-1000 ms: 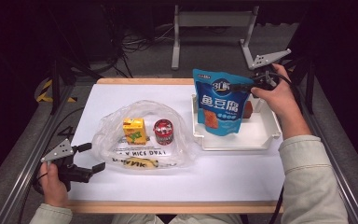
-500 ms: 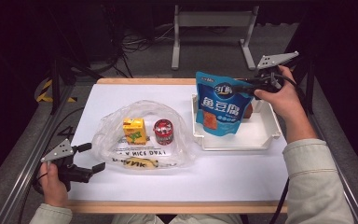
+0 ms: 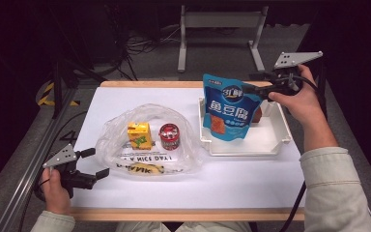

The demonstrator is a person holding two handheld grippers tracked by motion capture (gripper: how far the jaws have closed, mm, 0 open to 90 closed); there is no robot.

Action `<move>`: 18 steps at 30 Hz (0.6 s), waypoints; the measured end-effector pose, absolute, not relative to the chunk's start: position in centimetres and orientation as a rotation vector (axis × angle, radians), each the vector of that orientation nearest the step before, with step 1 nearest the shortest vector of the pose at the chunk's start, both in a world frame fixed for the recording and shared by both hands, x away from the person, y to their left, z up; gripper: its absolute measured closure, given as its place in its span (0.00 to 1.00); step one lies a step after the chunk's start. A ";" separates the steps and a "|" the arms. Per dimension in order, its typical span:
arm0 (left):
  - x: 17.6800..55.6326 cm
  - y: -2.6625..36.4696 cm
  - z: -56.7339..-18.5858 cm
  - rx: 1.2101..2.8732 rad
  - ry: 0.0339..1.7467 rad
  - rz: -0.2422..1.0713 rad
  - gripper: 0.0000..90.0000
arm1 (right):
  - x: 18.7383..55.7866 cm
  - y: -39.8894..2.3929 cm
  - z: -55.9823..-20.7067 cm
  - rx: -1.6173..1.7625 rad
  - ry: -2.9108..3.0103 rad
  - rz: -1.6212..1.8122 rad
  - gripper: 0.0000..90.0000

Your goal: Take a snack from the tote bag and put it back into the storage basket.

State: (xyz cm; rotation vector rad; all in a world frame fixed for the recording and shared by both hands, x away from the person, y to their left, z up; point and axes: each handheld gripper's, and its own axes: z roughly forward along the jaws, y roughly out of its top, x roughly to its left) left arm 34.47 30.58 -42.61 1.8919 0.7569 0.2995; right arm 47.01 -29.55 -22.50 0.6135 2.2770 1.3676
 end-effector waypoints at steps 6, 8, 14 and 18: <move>34.5 30.6 -42.6 1.895 0.753 0.302 0.01 | 45.3 -29.5 -21.3 0.572 2.229 1.375 0.43; 34.5 30.6 -42.6 1.893 0.753 0.304 0.01 | 44.7 -29.4 -20.9 0.554 2.220 1.377 0.45; 34.5 30.5 -42.7 1.890 0.758 0.295 0.01 | 42.8 -29.0 -20.8 0.534 2.237 1.373 0.58; 34.5 30.5 -42.7 1.891 0.761 0.292 0.01 | 41.8 -28.4 -21.3 0.537 2.258 1.388 0.64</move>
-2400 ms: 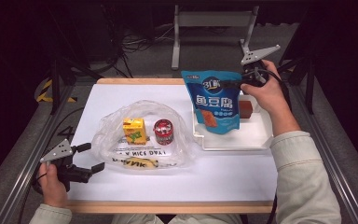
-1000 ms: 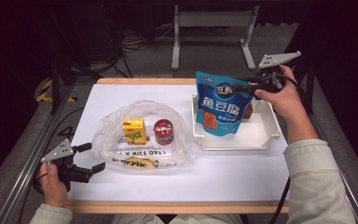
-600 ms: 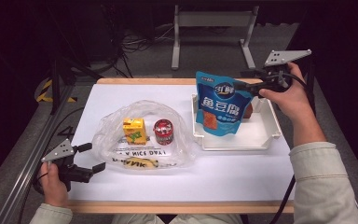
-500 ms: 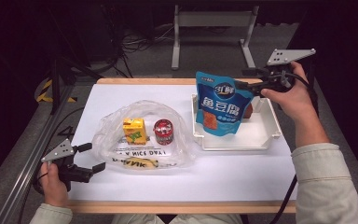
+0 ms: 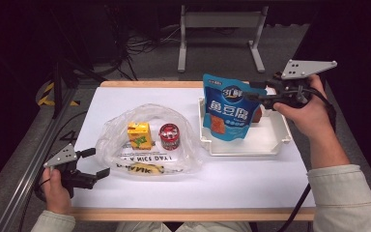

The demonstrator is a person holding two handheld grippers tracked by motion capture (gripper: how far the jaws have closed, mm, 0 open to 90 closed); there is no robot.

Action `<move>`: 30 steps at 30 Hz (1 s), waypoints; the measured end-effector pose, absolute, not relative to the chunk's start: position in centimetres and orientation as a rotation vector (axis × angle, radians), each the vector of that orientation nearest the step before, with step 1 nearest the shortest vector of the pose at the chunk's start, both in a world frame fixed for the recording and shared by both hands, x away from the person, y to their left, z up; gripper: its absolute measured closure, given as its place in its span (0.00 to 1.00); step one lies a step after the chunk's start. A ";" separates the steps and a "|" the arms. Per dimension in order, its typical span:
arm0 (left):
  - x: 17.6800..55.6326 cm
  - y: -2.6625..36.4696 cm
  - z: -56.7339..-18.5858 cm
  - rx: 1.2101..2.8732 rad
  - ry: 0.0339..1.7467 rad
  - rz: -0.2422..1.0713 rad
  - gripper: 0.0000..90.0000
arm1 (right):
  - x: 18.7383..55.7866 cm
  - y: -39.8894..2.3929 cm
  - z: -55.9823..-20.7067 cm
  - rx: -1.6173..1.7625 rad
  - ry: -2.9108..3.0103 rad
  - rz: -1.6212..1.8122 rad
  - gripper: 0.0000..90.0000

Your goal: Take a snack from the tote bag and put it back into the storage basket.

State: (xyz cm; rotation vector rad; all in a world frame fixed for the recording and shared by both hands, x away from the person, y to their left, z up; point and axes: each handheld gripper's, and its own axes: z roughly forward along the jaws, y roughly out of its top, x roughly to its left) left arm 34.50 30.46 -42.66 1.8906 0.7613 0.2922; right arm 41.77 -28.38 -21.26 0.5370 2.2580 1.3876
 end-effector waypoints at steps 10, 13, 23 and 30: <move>34.5 30.5 -42.7 1.891 0.762 0.296 0.01 | 40.7 -27.5 -23.8 0.610 2.315 1.381 0.86; 34.5 30.5 -42.7 1.891 0.761 0.296 0.01 | 40.7 -27.5 -25.1 0.628 2.340 1.379 0.92; 34.5 30.5 -42.7 1.896 0.754 0.305 0.01 | 41.3 -28.1 -27.8 0.678 2.377 1.325 0.97; 34.5 30.5 -42.7 1.895 0.756 0.302 0.01 | 41.6 -28.1 -29.8 0.702 2.408 1.289 0.97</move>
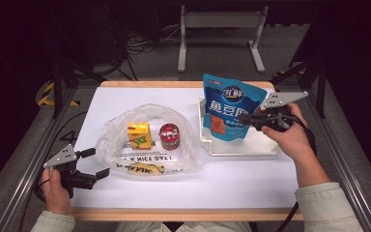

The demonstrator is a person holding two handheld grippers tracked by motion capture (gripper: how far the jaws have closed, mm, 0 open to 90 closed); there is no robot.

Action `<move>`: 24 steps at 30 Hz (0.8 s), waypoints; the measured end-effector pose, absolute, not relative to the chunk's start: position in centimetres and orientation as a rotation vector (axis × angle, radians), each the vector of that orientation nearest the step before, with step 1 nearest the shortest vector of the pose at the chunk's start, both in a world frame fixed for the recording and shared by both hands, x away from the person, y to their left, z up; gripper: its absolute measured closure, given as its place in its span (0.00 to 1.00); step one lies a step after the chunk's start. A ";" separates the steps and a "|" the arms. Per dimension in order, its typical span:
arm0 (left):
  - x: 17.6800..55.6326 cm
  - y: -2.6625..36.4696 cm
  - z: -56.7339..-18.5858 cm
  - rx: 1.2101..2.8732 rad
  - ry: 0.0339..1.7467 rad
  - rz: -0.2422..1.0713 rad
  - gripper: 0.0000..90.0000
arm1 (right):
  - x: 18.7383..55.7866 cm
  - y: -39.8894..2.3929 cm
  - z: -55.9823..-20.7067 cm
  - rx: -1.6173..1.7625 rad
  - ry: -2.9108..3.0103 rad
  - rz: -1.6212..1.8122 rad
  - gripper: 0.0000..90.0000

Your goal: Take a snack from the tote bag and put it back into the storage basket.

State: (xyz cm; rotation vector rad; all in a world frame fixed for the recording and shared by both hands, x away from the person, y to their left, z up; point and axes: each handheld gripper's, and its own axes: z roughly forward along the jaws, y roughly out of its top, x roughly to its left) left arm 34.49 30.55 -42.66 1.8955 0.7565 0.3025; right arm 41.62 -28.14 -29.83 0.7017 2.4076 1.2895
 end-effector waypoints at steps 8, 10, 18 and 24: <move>34.5 30.5 -42.7 1.894 0.757 0.299 0.01 | 42.0 -28.0 -32.1 0.729 2.445 1.245 0.99; 34.5 30.5 -42.7 1.897 0.753 0.304 0.01 | 42.2 -28.0 -32.8 0.740 2.455 1.232 1.00; 34.4 30.5 -42.7 1.901 0.752 0.293 0.01 | 42.8 -27.9 -34.8 0.790 2.490 1.174 1.00; 34.4 30.5 -42.7 1.898 0.755 0.292 0.01 | 43.2 -27.8 -36.3 0.810 2.511 1.100 1.00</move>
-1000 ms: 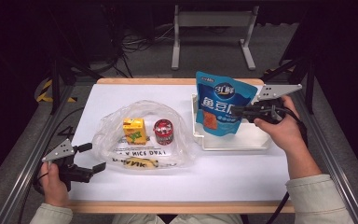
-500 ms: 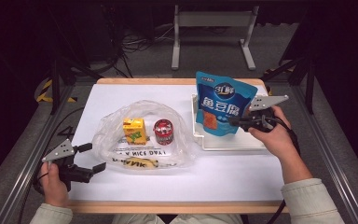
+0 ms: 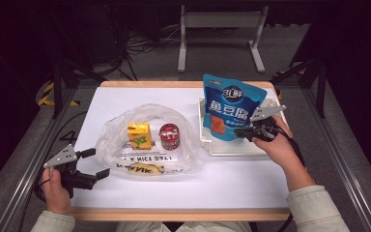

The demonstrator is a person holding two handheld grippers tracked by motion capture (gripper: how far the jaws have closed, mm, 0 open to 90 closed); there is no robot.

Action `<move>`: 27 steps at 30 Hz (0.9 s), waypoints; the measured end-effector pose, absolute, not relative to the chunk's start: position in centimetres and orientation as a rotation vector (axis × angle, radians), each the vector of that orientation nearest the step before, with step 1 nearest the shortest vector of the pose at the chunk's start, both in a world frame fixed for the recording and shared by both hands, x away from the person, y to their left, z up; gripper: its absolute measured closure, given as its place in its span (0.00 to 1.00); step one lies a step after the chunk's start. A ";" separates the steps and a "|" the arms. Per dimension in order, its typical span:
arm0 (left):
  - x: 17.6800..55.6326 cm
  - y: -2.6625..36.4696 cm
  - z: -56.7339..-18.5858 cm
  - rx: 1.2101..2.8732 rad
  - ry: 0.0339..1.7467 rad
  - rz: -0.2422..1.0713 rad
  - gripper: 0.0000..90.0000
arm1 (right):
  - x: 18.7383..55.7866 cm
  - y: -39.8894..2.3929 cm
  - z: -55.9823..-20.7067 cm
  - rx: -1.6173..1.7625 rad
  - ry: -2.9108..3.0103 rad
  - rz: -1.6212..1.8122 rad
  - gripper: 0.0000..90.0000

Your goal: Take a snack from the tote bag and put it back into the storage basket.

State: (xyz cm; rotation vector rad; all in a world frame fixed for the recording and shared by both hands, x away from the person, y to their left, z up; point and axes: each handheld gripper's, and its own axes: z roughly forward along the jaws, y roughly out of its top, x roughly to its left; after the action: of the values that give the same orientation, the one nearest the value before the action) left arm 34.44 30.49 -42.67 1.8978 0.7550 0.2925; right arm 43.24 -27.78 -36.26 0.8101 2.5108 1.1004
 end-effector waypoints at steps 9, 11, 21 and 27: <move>34.4 30.5 -42.7 1.899 0.753 0.290 0.01 | 44.1 -27.8 -38.5 0.873 2.534 0.983 1.00; 34.4 30.5 -42.7 1.900 0.754 0.291 0.01 | 44.4 -27.9 -38.9 0.898 2.533 0.962 1.00; 34.4 30.5 -42.7 1.899 0.755 0.290 0.01 | 45.3 -27.6 -40.1 0.944 2.500 0.880 1.00; 34.5 30.5 -42.7 1.898 0.755 0.292 0.01 | 45.7 -27.6 -40.6 0.984 2.470 0.863 1.00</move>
State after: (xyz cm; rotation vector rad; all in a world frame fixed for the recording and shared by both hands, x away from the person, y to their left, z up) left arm 34.46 30.48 -42.69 1.8980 0.7546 0.2921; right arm 45.74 -27.64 -40.56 0.9839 2.4703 0.8633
